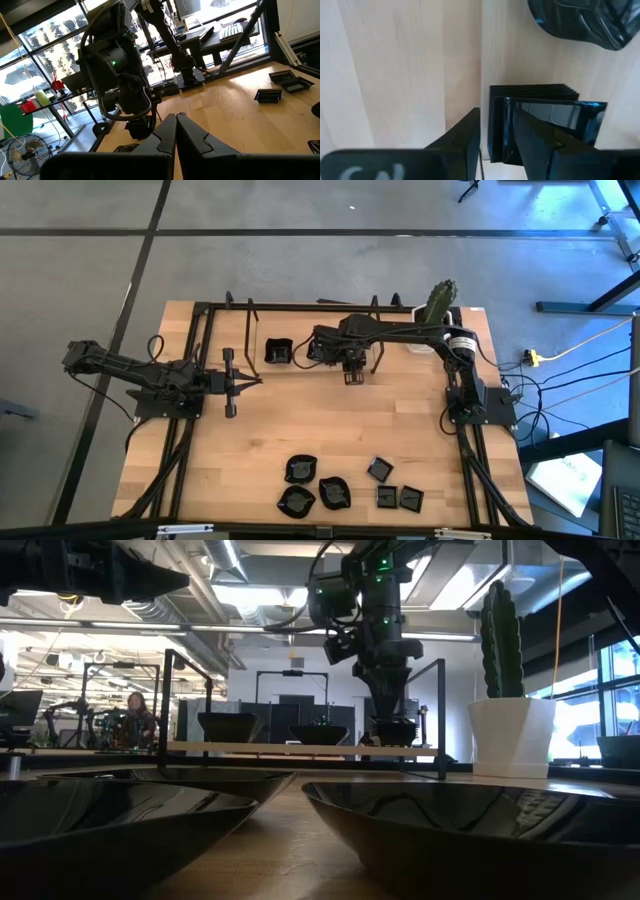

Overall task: Pick & Place Mini shaped plates
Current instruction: Stack the square plate on the top of the square plate on the shelf

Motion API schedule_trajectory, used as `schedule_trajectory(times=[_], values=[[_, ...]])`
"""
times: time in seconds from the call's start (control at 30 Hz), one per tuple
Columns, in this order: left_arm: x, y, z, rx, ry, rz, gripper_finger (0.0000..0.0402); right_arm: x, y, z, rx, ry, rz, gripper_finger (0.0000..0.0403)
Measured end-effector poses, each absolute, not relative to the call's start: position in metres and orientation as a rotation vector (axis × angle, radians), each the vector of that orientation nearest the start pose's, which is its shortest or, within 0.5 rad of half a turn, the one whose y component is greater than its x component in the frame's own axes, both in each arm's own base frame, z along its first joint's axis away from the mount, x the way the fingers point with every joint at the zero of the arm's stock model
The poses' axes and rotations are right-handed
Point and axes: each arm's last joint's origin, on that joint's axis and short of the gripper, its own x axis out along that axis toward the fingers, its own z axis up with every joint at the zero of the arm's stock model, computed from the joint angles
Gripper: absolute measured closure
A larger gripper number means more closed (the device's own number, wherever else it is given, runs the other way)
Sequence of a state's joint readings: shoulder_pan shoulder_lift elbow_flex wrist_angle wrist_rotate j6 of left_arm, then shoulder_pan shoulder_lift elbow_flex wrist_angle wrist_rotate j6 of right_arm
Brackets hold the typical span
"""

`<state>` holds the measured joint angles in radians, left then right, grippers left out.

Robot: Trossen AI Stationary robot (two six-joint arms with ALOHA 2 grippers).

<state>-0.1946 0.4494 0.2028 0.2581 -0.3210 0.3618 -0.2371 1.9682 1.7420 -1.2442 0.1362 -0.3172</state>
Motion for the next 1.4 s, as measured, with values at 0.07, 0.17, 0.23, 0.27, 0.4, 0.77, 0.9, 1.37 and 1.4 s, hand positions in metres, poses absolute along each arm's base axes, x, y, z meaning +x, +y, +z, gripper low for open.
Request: schedule_trajectory(times=[0.07,0.17,0.23,0.27,0.4,0.77,0.9,1.37,1.4], values=[[0.1290,-0.0161,0.2176,0.358,0.012,0.127,0.0394,0.3721,-0.0940,0.2544,-0.180,1.511,-0.066,0.0286],[0.1290,-0.0161,0.2177,0.358,0.012,0.127,0.0395,0.3719,-0.0940,0.2544,-0.180,1.512,-0.067,0.0286],[0.1290,-0.0161,0.2177,0.358,0.012,0.127,0.0396,0.3719,-0.0940,0.2544,-0.177,1.512,-0.070,0.0286],[0.1290,-0.0161,0.2177,0.358,0.012,0.127,0.0397,0.3719,-0.0940,0.2544,-0.173,1.512,-0.073,0.0286],[0.1290,-0.0161,0.2175,0.359,0.012,0.127,0.0396,0.3724,-0.0941,0.2530,-0.165,1.516,-0.080,0.0286],[0.1290,-0.0161,0.2176,0.358,0.012,0.127,0.0397,0.3719,-0.0940,0.2520,-0.156,1.526,-0.085,0.0322],[0.1290,-0.0161,0.2176,0.358,0.012,0.127,0.0396,0.3721,-0.0940,0.2520,-0.157,1.524,-0.085,0.0360],[0.1290,-0.0161,0.2176,0.358,0.012,0.127,0.0395,0.3716,-0.0926,0.2518,-0.135,1.520,-0.027,0.0346],[0.1290,-0.0161,0.2176,0.358,0.012,0.127,0.0394,0.3715,-0.0934,0.2518,-0.135,1.521,-0.035,0.0339]])
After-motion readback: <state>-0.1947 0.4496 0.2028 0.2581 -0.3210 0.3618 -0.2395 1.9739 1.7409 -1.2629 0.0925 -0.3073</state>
